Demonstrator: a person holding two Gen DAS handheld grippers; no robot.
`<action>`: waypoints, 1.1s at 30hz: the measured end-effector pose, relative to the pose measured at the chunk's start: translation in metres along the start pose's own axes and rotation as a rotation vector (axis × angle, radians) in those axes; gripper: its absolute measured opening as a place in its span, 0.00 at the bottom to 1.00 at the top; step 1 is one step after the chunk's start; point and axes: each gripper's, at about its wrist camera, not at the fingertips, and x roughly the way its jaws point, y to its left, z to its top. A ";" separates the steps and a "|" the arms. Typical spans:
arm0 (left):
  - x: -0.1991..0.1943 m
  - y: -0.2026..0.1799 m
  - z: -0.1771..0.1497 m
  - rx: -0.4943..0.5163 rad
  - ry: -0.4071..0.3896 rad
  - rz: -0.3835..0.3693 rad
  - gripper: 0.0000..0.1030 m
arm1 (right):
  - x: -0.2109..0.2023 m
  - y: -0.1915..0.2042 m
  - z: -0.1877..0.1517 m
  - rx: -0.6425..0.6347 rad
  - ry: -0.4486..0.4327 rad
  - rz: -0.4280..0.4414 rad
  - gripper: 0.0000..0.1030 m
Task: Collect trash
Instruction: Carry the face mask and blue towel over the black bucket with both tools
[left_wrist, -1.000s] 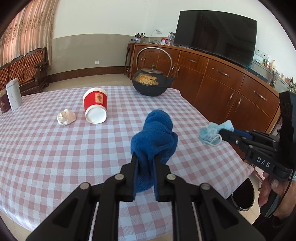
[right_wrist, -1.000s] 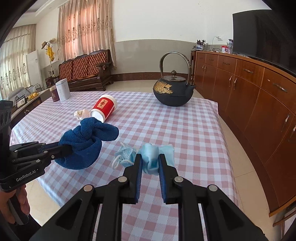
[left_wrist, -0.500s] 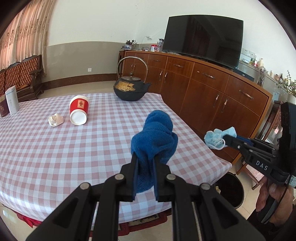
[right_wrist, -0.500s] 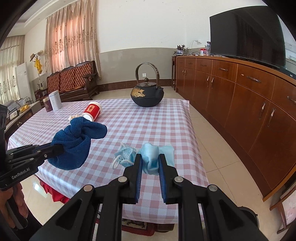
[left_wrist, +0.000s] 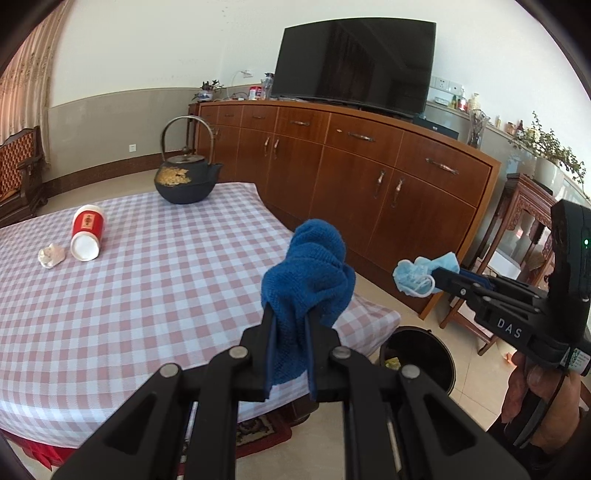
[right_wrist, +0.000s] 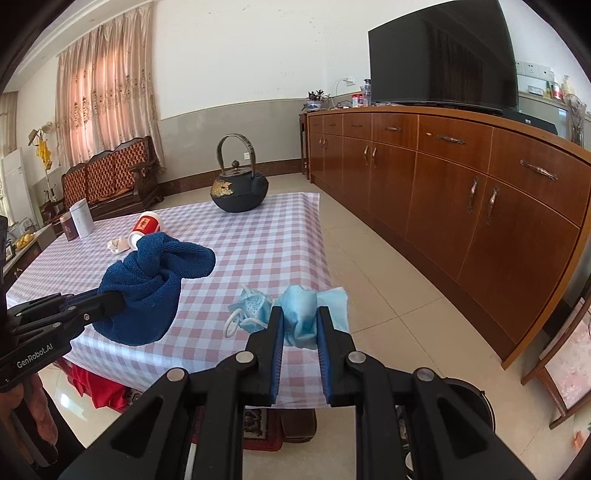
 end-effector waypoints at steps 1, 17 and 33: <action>0.002 -0.006 0.001 0.009 0.002 -0.013 0.14 | -0.003 -0.005 -0.002 0.008 0.000 -0.010 0.18; 0.035 -0.087 -0.004 0.115 0.058 -0.168 0.14 | -0.046 -0.084 -0.035 0.121 0.005 -0.169 0.18; 0.085 -0.154 -0.025 0.203 0.170 -0.288 0.14 | -0.065 -0.156 -0.080 0.228 0.056 -0.291 0.18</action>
